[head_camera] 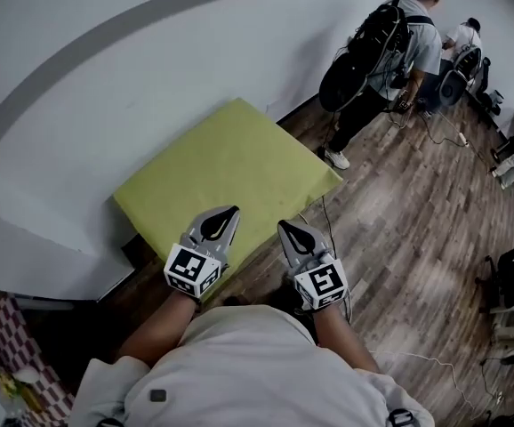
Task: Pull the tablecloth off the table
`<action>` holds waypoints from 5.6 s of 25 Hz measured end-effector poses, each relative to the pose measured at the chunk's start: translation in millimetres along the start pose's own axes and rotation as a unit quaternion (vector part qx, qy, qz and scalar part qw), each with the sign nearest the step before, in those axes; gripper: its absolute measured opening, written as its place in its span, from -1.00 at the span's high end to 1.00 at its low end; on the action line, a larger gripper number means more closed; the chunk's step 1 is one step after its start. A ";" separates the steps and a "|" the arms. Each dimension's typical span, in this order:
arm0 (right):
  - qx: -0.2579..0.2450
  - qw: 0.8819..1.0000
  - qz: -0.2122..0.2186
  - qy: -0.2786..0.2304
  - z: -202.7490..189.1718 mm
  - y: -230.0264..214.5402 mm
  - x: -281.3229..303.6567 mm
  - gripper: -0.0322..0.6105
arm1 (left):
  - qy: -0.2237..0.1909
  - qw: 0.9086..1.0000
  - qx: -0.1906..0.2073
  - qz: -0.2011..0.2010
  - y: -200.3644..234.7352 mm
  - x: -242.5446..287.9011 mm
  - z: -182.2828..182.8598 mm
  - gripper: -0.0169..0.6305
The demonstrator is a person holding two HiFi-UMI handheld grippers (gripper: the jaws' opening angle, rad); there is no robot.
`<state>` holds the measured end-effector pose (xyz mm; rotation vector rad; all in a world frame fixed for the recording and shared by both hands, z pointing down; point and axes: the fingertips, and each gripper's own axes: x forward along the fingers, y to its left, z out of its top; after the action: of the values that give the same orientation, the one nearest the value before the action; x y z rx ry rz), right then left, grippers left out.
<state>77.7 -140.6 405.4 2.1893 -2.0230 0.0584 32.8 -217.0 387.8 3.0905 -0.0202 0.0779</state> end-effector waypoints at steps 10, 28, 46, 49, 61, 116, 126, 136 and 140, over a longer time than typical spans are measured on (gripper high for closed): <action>-0.004 0.990 0.139 -0.012 -6.9 -68.1 62.9 0.87 | 0.022 0.990 -0.008 0.140 40.5 53.2 -13.7 0.94; -0.033 0.942 0.334 0.028 -46.9 -177.4 129.4 0.87 | 0.051 0.931 -0.036 0.359 71.7 115.9 -47.7 0.94; -0.071 0.894 0.375 0.234 -212.6 -153.8 247.4 0.58 | 0.203 0.860 -0.194 0.426 149.0 42.0 -248.5 0.46; -0.075 0.885 0.366 0.280 -253.3 -160.4 259.4 0.46 | 0.242 0.845 -0.222 0.421 154.7 34.4 -292.5 0.31; -0.084 0.843 0.308 0.432 -383.8 -195.2 271.9 -0.11 | 0.366 0.785 -0.291 0.405 148.3 17.5 -421.0 -0.10; -0.029 0.915 0.349 0.197 -158.5 -184.1 182.9 0.86 | 0.143 0.869 -0.211 0.424 88.9 37.0 -188.9 0.94; -0.048 0.942 0.321 0.088 -50.5 -178.2 148.7 0.86 | 0.087 0.903 -0.083 0.412 74.7 12.4 -63.7 0.93; -0.066 0.971 0.228 0.025 16.9 -112.6 90.9 0.86 | 0.036 0.939 -0.031 0.342 54.7 -65.1 -8.9 0.93; -0.064 0.983 0.172 0.010 32.6 -88.5 55.4 0.86 | 0.027 0.953 -0.022 0.301 41.4 -106.8 2.7 0.93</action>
<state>167.7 -193.6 372.7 1.7387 -2.3000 -0.0105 -74.3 -257.3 381.7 2.9107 -0.9401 0.1784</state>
